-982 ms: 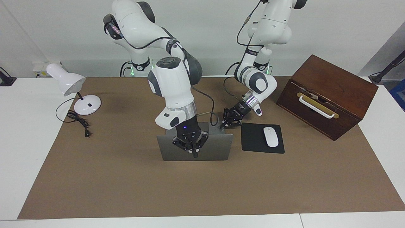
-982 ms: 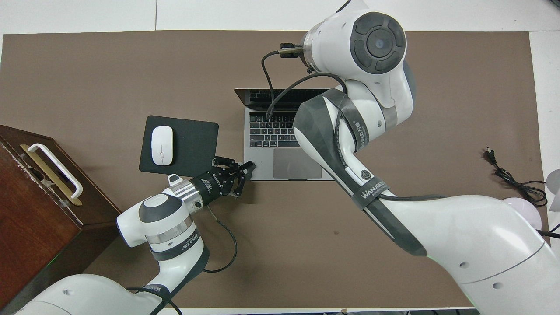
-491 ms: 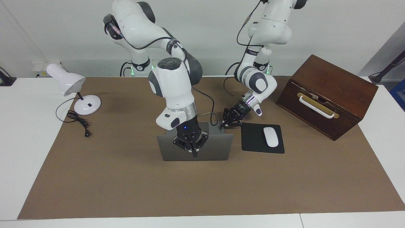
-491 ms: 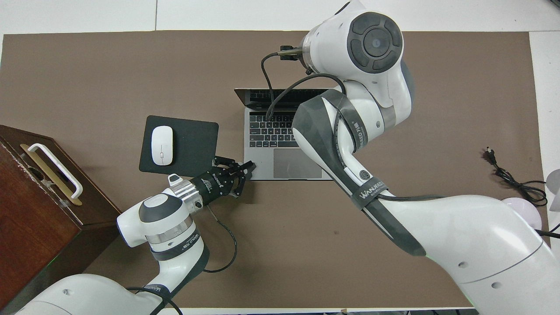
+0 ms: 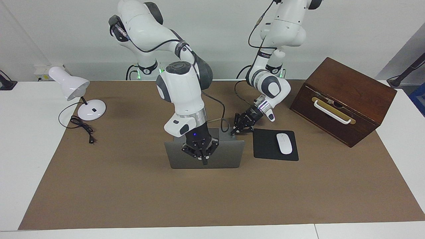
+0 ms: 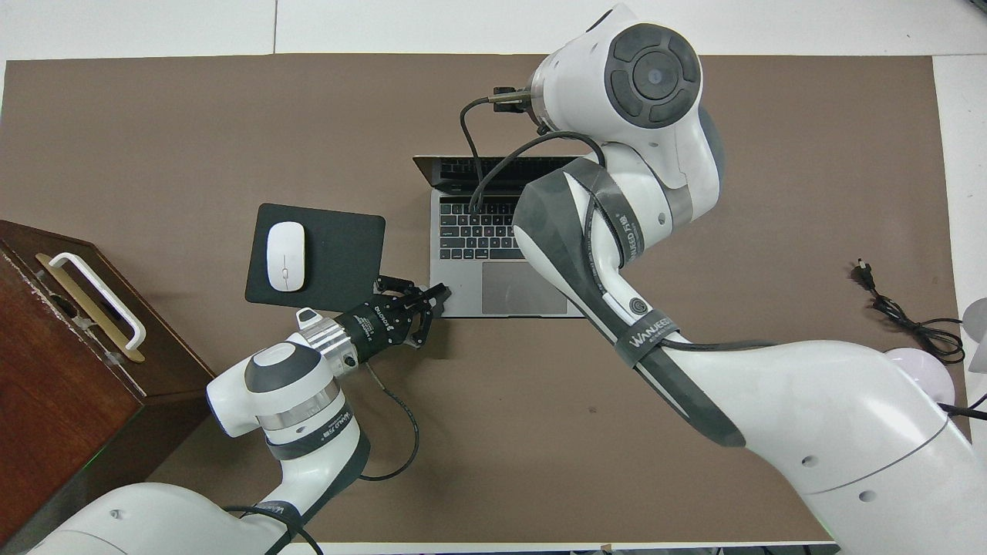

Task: Close laptop with both arms
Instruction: 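Push the laptop lid down toward the keyboard with the right gripper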

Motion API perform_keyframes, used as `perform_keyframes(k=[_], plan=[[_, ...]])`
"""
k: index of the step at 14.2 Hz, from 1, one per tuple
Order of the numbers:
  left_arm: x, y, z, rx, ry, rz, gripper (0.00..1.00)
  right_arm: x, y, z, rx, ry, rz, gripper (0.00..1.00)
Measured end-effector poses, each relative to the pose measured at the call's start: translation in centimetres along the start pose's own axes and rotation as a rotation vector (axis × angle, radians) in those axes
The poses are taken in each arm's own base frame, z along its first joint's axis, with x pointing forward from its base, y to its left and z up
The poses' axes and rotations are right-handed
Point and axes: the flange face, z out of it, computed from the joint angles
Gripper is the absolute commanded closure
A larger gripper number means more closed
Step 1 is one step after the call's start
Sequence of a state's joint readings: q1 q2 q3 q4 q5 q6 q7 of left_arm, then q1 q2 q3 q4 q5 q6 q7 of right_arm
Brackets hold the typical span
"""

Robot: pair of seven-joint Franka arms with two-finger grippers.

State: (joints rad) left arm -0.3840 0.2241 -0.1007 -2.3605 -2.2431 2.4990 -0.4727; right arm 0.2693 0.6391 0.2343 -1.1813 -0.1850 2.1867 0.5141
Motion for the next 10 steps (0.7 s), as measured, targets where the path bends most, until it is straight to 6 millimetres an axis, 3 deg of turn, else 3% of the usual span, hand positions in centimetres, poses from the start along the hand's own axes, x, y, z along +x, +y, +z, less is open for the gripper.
perform_keyframes(k=[2,6,10], plan=[[0.1,0.0,0.0,0.002,-0.006,0.014,1.00,-0.5,-0.2,0.2,-0.011,-0.029,0.021,1.00],[0.3,0.0,0.0,0.005,-0.017,0.043,1.00,-2.4,-3.2,0.5,-0.016,-0.069,0.013,1.00],[0.3,0.0,0.0,0.005,-0.018,0.051,1.00,-3.0,-3.4,1.2,-0.026,-0.090,0.014,1.00]])
